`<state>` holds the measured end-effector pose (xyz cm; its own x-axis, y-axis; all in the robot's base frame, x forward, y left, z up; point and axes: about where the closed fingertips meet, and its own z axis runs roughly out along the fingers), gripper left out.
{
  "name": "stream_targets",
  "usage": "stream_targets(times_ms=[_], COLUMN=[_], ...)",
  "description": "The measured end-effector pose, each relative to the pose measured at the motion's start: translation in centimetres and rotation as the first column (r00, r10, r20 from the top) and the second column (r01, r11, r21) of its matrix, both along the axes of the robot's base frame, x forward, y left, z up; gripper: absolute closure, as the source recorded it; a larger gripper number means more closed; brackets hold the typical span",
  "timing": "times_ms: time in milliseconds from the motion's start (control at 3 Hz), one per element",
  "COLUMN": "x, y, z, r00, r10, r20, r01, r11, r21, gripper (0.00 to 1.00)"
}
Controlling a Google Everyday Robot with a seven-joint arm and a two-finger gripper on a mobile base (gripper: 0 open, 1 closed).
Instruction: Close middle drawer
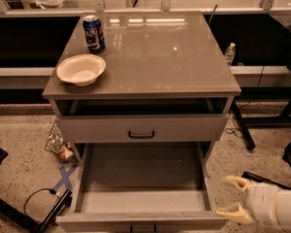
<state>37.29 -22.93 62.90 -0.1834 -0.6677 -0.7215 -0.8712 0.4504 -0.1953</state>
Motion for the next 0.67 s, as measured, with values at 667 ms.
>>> stream_targets(times_ms=[667], x=[-4.8], y=[2.1], z=[-11.8], r00=[0.9984], r10=[-0.009], r20=[-0.056], r01=[0.018], r11=[0.986], r21=[0.166], gripper=[0.87])
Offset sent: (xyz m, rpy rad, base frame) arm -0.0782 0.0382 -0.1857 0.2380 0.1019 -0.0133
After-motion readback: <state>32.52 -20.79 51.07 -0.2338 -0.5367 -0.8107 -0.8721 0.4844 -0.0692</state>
